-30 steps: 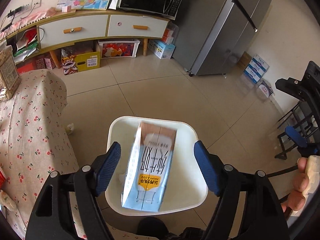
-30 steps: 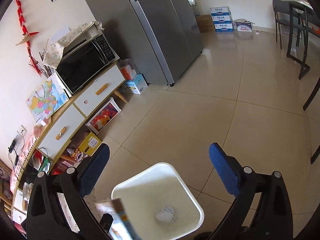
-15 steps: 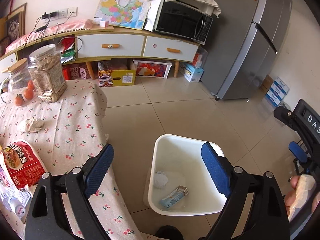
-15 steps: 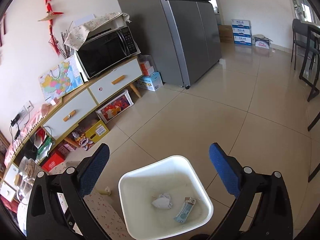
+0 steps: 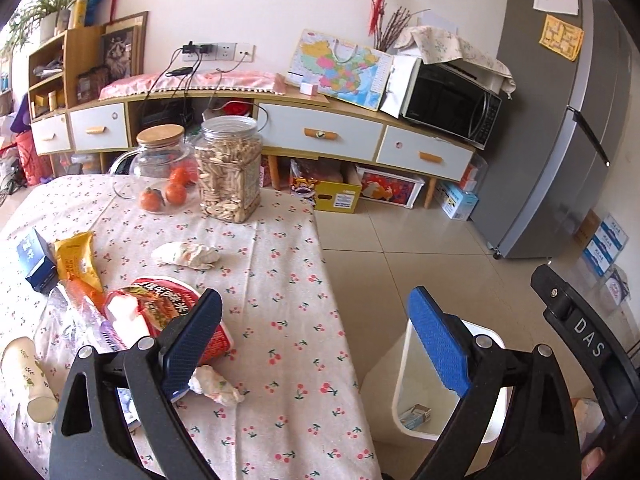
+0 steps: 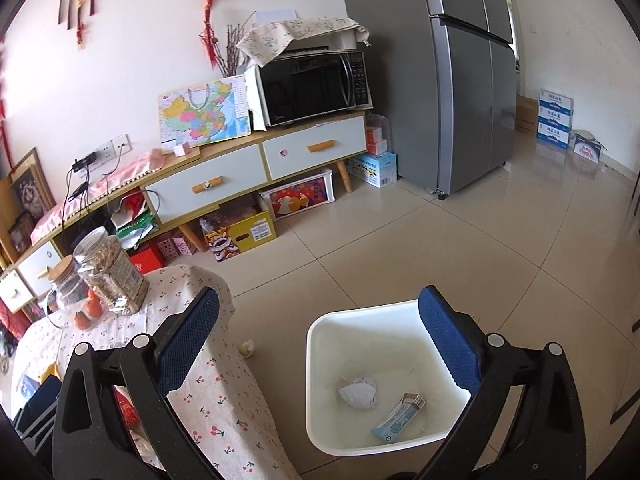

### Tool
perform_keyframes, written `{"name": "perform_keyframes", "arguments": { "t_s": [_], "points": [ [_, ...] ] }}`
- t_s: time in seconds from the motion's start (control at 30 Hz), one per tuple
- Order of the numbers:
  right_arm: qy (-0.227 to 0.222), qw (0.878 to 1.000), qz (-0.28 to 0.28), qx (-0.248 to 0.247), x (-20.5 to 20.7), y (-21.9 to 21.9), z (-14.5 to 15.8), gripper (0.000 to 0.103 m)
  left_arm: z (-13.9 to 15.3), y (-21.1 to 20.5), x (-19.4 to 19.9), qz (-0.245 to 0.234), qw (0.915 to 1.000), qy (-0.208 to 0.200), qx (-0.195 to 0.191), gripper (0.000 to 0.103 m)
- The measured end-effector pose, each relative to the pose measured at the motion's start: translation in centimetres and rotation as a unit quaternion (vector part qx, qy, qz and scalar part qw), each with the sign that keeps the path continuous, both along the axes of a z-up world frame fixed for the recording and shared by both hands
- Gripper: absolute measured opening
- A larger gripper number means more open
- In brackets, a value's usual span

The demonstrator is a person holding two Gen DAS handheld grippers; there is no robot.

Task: Collect trash
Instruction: 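Move both grippers back over the table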

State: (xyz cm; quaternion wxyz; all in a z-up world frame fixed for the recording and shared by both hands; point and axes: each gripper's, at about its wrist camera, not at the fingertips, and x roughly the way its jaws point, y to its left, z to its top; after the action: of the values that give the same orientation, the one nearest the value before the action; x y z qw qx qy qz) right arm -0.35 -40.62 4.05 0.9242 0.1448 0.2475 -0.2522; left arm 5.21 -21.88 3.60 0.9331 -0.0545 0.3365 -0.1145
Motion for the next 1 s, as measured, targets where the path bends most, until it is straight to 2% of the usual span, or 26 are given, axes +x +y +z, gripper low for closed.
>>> {"name": "perform_keyframes", "arguments": {
  "t_s": [0.3, 0.37, 0.63, 0.8, 1.0],
  "points": [
    [0.004, 0.997, 0.067, -0.032, 0.9, 5.5, 0.1, 0.096, -0.1, 6.5, -0.7, 0.076, 0.9971, 0.0, 0.002, 0.092],
    [0.005, 0.996, 0.083, -0.037, 1.2, 6.9, 0.1, 0.096, -0.1, 7.9, -0.9, 0.094, 0.9955, -0.002, 0.004, 0.095],
    [0.008, 0.988, 0.143, -0.06, 2.1, 12.3, -0.1, 0.096, -0.5, 12.8, -1.7, 0.146, 0.9892, 0.005, 0.007, 0.095],
    [0.01, 0.981, 0.182, -0.071, 2.6, 15.2, -0.3, 0.096, -1.0, 16.2, -2.7, 0.187, 0.982, 0.01, 0.021, 0.095],
    [0.013, 0.969, 0.232, -0.085, 3.0, 18.9, -0.5, 0.096, -2.5, 21.2, -3.4, 0.251, 0.967, 0.042, 0.022, 0.095]
  ]
}}
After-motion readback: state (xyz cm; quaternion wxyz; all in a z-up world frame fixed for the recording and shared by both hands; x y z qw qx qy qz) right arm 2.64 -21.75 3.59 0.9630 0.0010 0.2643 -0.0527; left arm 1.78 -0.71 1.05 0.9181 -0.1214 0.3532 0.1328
